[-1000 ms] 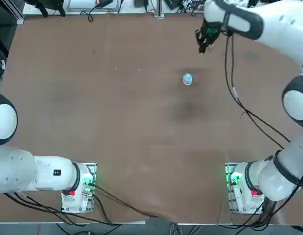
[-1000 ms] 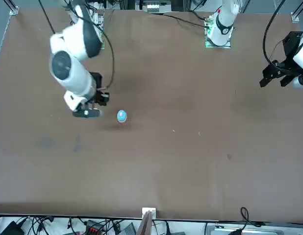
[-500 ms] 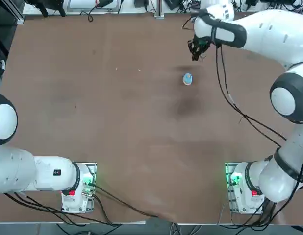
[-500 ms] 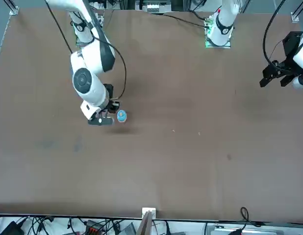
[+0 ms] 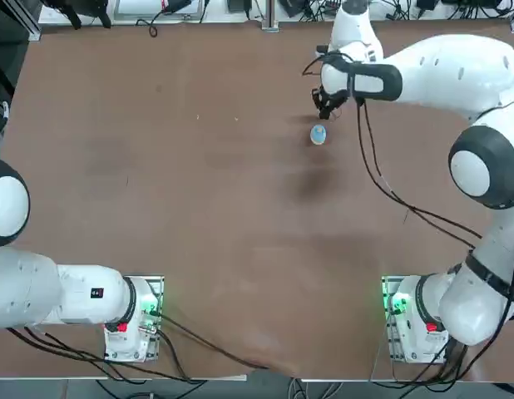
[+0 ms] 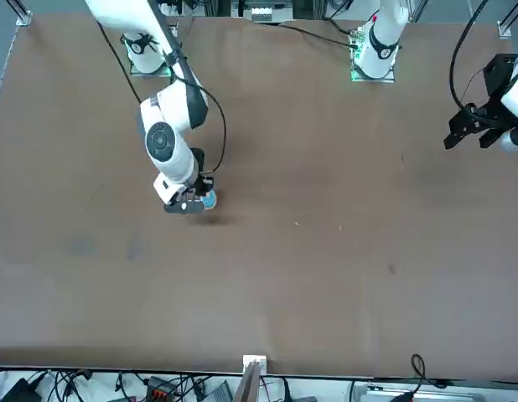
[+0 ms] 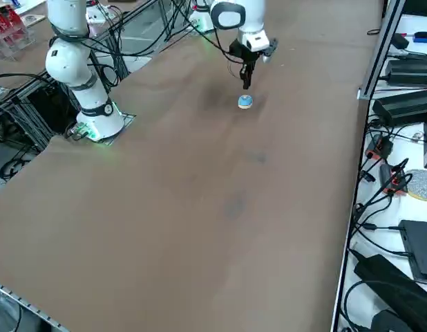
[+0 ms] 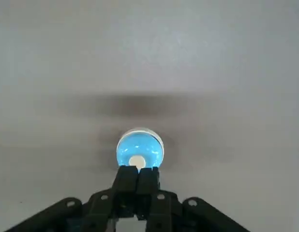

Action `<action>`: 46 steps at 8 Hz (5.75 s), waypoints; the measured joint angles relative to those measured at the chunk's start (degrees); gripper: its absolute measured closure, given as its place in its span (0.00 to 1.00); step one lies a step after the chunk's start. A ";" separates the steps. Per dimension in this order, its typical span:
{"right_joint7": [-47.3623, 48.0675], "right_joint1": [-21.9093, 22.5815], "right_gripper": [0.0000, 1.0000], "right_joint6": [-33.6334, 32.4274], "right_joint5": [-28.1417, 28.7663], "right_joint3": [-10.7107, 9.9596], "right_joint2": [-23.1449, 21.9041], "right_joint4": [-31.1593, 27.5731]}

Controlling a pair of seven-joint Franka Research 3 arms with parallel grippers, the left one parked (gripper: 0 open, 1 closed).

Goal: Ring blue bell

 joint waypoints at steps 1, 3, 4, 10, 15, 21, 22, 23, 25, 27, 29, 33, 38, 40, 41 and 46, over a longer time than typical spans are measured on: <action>0.01 0.15 0.99 1.90 0.00 0.00 0.01 -1.26; 0.91 0.63 0.99 5.80 0.00 -0.01 0.02 -3.87; 1.55 1.14 0.99 7.77 0.00 0.00 0.02 -5.02; 2.22 1.97 0.99 11.86 0.00 -0.21 0.04 -7.25; 2.23 1.98 0.99 12.39 0.00 -0.22 0.30 -7.29; 2.23 2.01 0.99 14.25 0.00 -0.23 1.76 -7.35; 2.23 2.01 0.99 14.26 0.00 -0.23 1.76 -7.35; 2.23 2.01 0.99 14.26 0.00 -0.23 1.76 -7.35; 2.23 2.01 0.99 14.27 0.00 -0.23 1.76 -7.35; 2.22 2.01 0.99 14.37 0.00 -0.24 1.72 -7.32; 2.22 2.00 0.99 14.12 0.00 -0.34 1.11 -7.13; 2.22 1.22 0.99 1.95 0.00 -1.50 -5.20 -4.22; 2.18 -5.76 0.96 -26.92 -0.13 -2.86 -13.66 10.53; 0.64 -10.77 0.71 -32.17 -0.23 -3.82 -13.96 16.11; -1.76 -13.27 0.55 -33.13 -0.31 -4.02 -13.94 17.37; -25.41 -28.83 0.00 -34.38 -0.75 -7.12 -13.70 19.99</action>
